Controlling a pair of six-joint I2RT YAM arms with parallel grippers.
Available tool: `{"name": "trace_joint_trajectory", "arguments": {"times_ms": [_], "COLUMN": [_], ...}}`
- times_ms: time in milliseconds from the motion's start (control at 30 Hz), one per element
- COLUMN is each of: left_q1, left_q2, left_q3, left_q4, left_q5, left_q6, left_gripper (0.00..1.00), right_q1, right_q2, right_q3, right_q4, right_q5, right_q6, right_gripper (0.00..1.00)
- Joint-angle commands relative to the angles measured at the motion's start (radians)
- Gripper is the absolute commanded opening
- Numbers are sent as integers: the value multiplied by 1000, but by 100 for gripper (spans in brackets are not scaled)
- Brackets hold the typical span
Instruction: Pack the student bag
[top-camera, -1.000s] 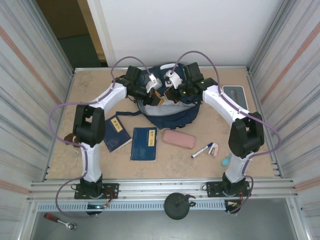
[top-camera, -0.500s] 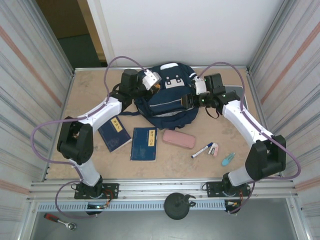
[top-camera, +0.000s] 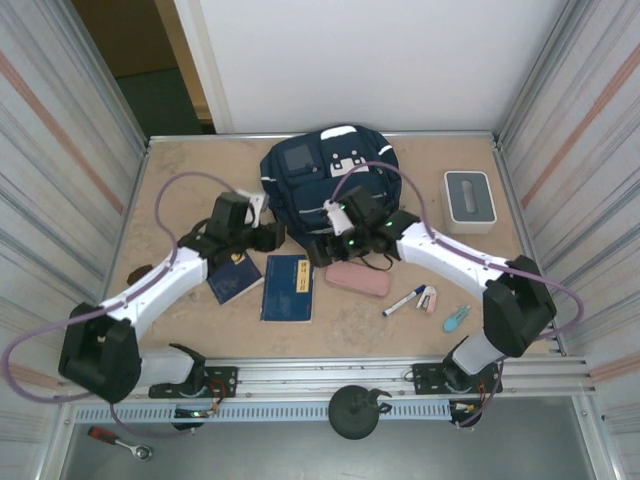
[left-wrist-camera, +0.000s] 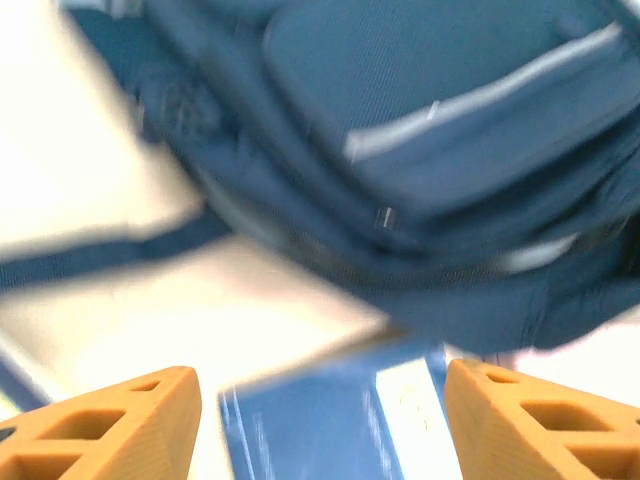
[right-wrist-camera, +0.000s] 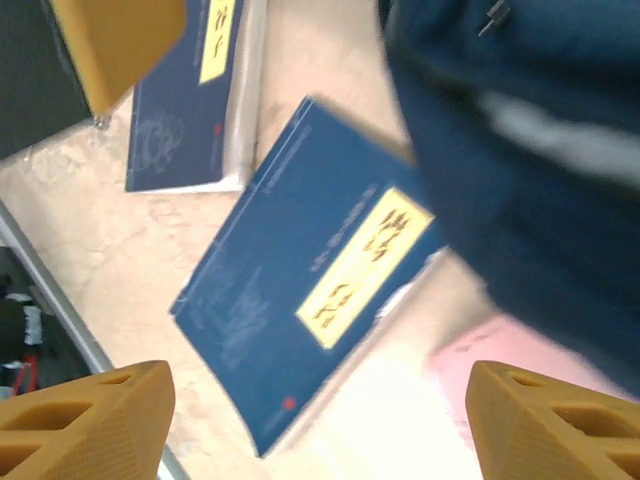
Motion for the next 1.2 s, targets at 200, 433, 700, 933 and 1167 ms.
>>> {"name": "trace_joint_trajectory", "arguments": {"times_ms": [200,433,700,933,1167], "left_q1": [-2,-2,-3,-20,-41], "left_q2": [-213,-150,-68,3,0], "left_q3": [-268,-345,-377,-409,-439], "left_q4": [-174,-82,15,130,222], "left_q5": [76,163,190,275,339], "left_q6": [-257,-278,-269,-272,-297], "left_gripper": [67,62,56,44,30], "right_q1": [159,195,212,213,228], "right_q2": [151,194,256,288,262], "right_q3": [-87,-137,-117,-107,-111], "right_q4": [114,171,217,270,304], "right_q5": [159,204,212,219,251], "right_q6": [430,550,576,599,605], "right_gripper": [64,59,55,46,28]}}
